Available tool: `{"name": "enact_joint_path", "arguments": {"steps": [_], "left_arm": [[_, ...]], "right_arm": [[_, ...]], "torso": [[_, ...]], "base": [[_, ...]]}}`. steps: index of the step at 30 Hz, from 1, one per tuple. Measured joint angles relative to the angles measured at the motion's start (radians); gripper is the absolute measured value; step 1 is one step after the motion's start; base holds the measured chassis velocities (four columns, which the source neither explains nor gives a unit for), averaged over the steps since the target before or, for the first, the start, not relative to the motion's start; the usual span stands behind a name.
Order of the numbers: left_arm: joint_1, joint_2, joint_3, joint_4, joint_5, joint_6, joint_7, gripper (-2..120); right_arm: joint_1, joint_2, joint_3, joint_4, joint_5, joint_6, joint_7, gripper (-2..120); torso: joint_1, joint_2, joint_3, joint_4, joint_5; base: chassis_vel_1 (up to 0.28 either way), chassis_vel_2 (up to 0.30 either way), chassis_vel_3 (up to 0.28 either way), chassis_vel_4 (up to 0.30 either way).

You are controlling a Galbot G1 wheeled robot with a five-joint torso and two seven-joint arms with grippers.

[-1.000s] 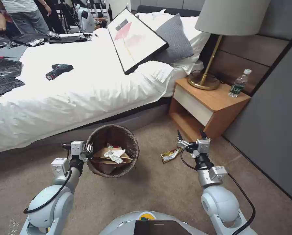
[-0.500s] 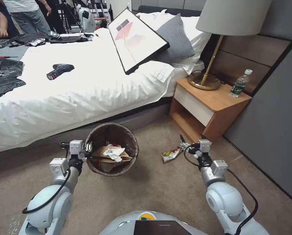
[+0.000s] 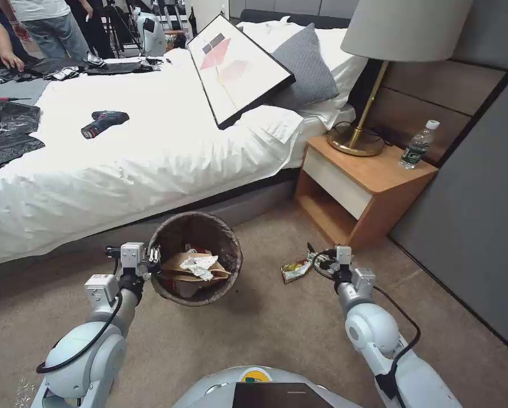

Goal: Pick up the trash bin, then pick up the garbage from the floor and place it into the trash bin.

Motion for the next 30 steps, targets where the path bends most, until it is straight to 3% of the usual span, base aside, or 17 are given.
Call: {"name": "enact_joint_path", "arguments": {"steps": [8, 30], "left_arm": [[-0.002, -0.001, 0.004, -0.003, 0.002, 0.001, 0.0, 5], [-0.001, 0.001, 0.004, -0.002, 0.002, 0.001, 0.002, 5]], "right_arm": [[0.089, 0.025, -0.074, -0.161, 0.01, -0.004, 0.043, 100], [0.299, 0.127, -0.126, -0.517, 0.06, 0.012, 0.106, 100]], "torso": [[0.0, 0.0, 0.0, 0.0, 0.0], [0.0, 0.0, 0.0, 0.0001, -0.0002]], "base": [[0.0, 0.0, 0.0, 0.0], [0.0, 0.0, 0.0, 0.0]]}}
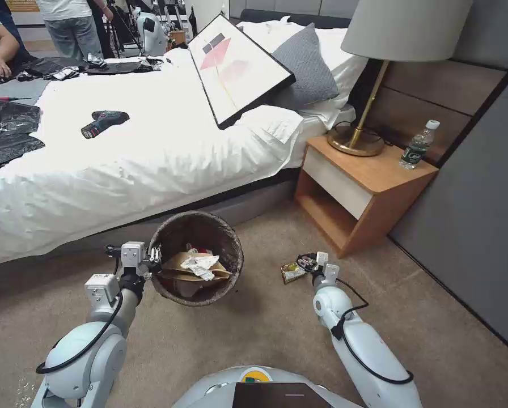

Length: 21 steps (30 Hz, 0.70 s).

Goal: Pick up the trash bin, then pick up the garbage from the floor and place it into the trash bin.

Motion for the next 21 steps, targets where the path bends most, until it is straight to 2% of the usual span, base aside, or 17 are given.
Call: {"name": "enact_joint_path", "arguments": {"steps": [10, 21], "left_arm": [[0.001, 0.001, 0.0, 0.002, 0.0, -0.001, 0.0, 5], [-0.001, 0.0, 0.008, 0.004, 0.002, -0.001, 0.001, 5]], "right_arm": [[0.079, 0.047, -0.02, -0.153, 0.028, 0.012, -0.002, 100], [0.116, 0.088, -0.022, -0.249, 0.038, 0.028, -0.006, 100]], "torso": [[0.0, 0.0, 0.0, 0.0, 0.0001], [0.0, 0.0, 0.0, -0.0001, 0.0001]], "base": [[0.0, 0.0, 0.0, 0.0], [0.0, 0.0, 0.0, 0.0]]}}
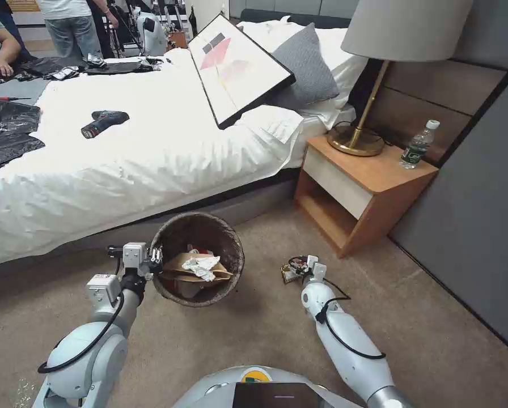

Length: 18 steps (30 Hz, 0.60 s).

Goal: Pick up the trash bin, then pick up the garbage from the floor and place it into the trash bin.

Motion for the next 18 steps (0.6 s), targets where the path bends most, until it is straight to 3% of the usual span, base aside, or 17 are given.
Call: {"name": "enact_joint_path", "arguments": {"steps": [18], "left_arm": [[0.0, -0.002, -0.002, 0.002, 0.002, -0.001, 0.001, 5]], "right_arm": [[0.075, 0.04, 0.002, -0.149, 0.02, 0.037, -0.032, 100]], "torso": [[0.0, 0.0, 0.0, 0.0001, 0.0]], "base": [[0.0, 0.0, 0.0, 0.0]]}}
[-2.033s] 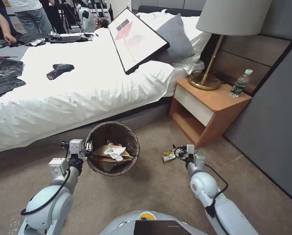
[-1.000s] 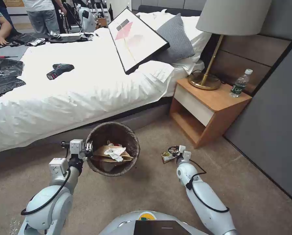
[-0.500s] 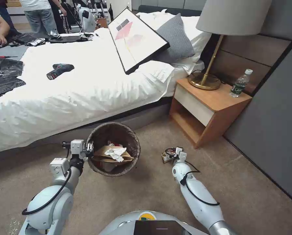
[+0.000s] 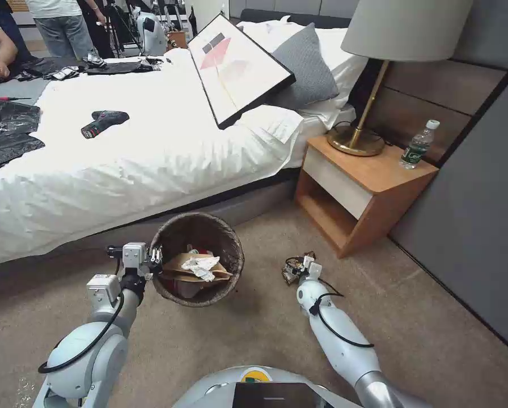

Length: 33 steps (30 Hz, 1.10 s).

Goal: Pick up the trash bin, then pick up the garbage from the floor and place it into the trash bin.

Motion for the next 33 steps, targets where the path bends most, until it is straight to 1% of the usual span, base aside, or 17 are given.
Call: {"name": "enact_joint_path", "arguments": {"steps": [7, 10, 13, 14, 17, 18, 21, 22, 23, 25, 26, 27, 28, 29, 31, 32, 33], "left_arm": [[-0.001, 0.001, 0.0, 0.003, 0.0, -0.001, 0.001, 5], [-0.002, 0.001, 0.0, 0.004, 0.0, -0.001, 0.001, 5], [-0.005, 0.001, 0.001, 0.006, 0.001, -0.001, 0.001, 5], [-0.005, 0.001, 0.001, 0.006, 0.001, -0.001, 0.001, 5], [-0.006, 0.001, 0.003, 0.007, 0.001, -0.002, 0.001, 5], [-0.006, 0.001, 0.003, 0.007, 0.001, -0.002, 0.001, 5], [-0.006, 0.0, 0.003, 0.007, 0.001, -0.002, 0.001, 5], [-0.006, 0.0, 0.003, 0.007, 0.001, -0.002, 0.001, 5], [-0.005, 0.0, 0.003, 0.007, 0.001, -0.002, 0.001, 5], [-0.006, 0.0, 0.002, 0.008, 0.001, -0.002, 0.001, 5], [-0.006, 0.0, 0.003, 0.008, 0.001, -0.002, 0.001, 5], [-0.006, 0.0, 0.003, 0.008, 0.001, -0.002, 0.001, 5], [-0.006, 0.0, 0.002, 0.008, 0.001, -0.002, 0.001, 5], [-0.006, -0.001, 0.002, 0.008, 0.001, -0.002, 0.001, 5], [-0.006, -0.001, 0.003, 0.008, 0.001, -0.002, 0.001, 5], [-0.006, -0.001, 0.003, 0.008, 0.001, -0.002, 0.001, 5], [-0.006, -0.001, 0.003, 0.008, 0.001, -0.002, 0.001, 5]], "right_arm": [[0.009, 0.004, 0.002, -0.027, 0.005, 0.007, -0.015, 100], [0.011, 0.004, 0.002, -0.036, 0.005, 0.011, -0.019, 97], [0.011, 0.004, 0.002, -0.038, 0.005, 0.013, -0.023, 85], [0.011, 0.004, 0.002, -0.038, 0.005, 0.013, -0.023, 85], [0.011, 0.005, 0.002, -0.042, 0.004, 0.014, -0.028, 71], [0.011, 0.005, 0.002, -0.042, 0.004, 0.014, -0.028, 71], [0.011, 0.006, 0.002, -0.044, 0.004, 0.016, -0.029, 61], [0.011, 0.006, 0.002, -0.044, 0.004, 0.016, -0.029, 61], [0.01, 0.007, 0.003, -0.044, 0.004, 0.018, -0.032, 51], [0.009, 0.008, 0.002, -0.044, 0.004, 0.02, -0.037, 42], [0.009, 0.008, 0.002, -0.044, 0.004, 0.02, -0.038, 38], [0.009, 0.008, 0.002, -0.044, 0.004, 0.02, -0.038, 38], [0.01, 0.008, 0.002, -0.045, 0.004, 0.021, -0.039, 33], [0.011, 0.008, 0.001, -0.045, 0.005, 0.021, -0.039, 30], [0.011, 0.008, 0.001, -0.046, 0.005, 0.022, -0.039, 19], [0.011, 0.008, 0.001, -0.046, 0.005, 0.022, -0.039, 19], [0.012, 0.008, 0.001, -0.047, 0.005, 0.022, -0.039, 15]], "torso": [[0.0, 0.0, 0.0, 0.0, 0.0], [0.0, 0.0, 0.0, -0.0001, 0.0001], [0.0, 0.0, 0.0, -0.0001, 0.0001], [0.0, 0.0, 0.0, -0.0001, 0.0001], [0.0, 0.0, 0.0, -0.0003, -0.0001], [0.0, 0.0, 0.0, -0.0003, -0.0001], [0.0, 0.0, 0.0, -0.0004, -0.0002], [0.0, 0.0, 0.0, -0.0004, -0.0002], [0.0, 0.0, 0.0, -0.0004, -0.0003], [0.0, 0.0, 0.0, 0.0, 0.0], [0.0, 0.0, 0.0, 0.0001, 0.0001], [0.0, 0.0, 0.0, 0.0001, 0.0001], [0.0, 0.0, 0.0, 0.0, 0.0002], [0.0, 0.0, 0.0, 0.0001, 0.0002], [0.0, 0.0, 0.0, 0.0001, 0.0003], [0.0, 0.0, 0.0, 0.0001, 0.0003], [0.0, 0.0, 0.0, 0.0002, 0.0003]], "base": [[0.0, 0.0, 0.0, 0.0], [0.0, 0.0, 0.0, 0.0], [0.0, 0.0, 0.0, 0.0], [0.0, 0.0, 0.0, 0.0], [0.0, 0.0, 0.0, 0.0], [0.0, 0.0, 0.0, 0.0], [0.0, 0.0, 0.0, 0.0], [0.0, 0.0, 0.0, 0.0], [0.0, 0.0, 0.0, 0.0], [0.0, 0.0, 0.0, 0.0], [0.0, 0.0, 0.0, 0.0], [0.0, 0.0, 0.0, 0.0], [0.0, 0.0, 0.0, 0.0], [0.0, 0.0, 0.0, 0.0], [0.0, 0.0, 0.0, 0.0], [0.0, 0.0, 0.0, 0.0], [0.0, 0.0, 0.0, 0.0]]}}
